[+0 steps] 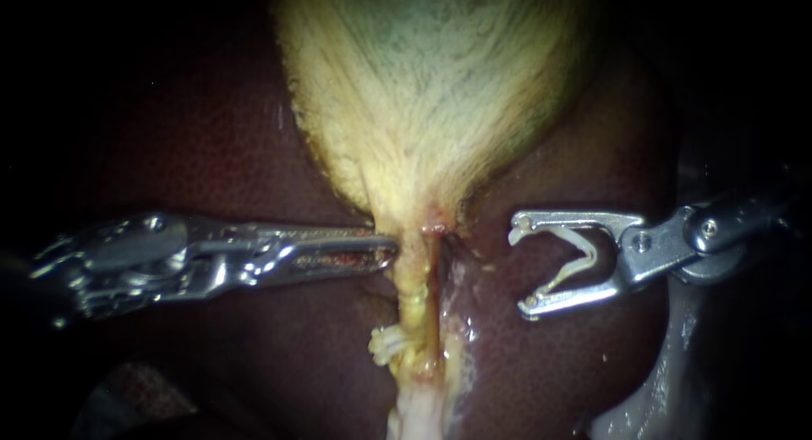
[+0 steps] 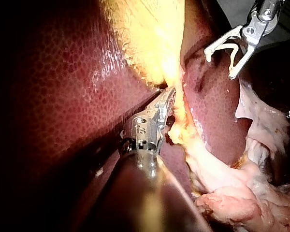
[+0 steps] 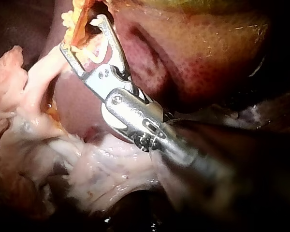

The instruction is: Clipping third clip left tube

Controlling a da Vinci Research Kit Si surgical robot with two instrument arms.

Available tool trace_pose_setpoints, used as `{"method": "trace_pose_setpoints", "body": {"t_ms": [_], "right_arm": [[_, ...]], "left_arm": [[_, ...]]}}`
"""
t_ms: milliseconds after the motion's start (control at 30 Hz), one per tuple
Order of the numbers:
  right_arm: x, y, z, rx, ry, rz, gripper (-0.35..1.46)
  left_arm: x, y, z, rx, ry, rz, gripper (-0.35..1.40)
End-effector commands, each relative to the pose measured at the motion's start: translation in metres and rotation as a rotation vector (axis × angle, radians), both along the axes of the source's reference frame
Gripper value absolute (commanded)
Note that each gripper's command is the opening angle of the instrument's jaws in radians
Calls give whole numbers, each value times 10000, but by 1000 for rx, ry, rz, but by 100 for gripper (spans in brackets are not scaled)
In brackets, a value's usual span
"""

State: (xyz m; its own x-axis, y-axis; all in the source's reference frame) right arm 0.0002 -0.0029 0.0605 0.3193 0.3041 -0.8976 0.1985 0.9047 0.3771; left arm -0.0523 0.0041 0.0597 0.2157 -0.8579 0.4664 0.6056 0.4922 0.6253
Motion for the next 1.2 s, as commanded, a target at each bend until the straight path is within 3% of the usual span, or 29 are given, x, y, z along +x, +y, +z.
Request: {"method": "trace_pose_setpoints", "body": {"t_ms": [33,367,633,800,967,1200], "right_arm": [[0,0,0,0,0,0,60],[11,-9,4,0,6,-11,60],[59,-45,26,53,10,-36,60],[94,-63,44,119,-12,-25,60],[112,-63,58,142,-24,-12,59],[111,-53,76,156,-36,-2,58]], "left_arm": [[0,0,0,0,0,0,-35],[7,0,-3,1,-3,4,-35],[34,0,-13,1,-2,6,-35],[47,0,-18,0,1,4,-35],[48,-2,-23,0,2,3,-35],[46,-5,-32,1,3,1,-35]]}}
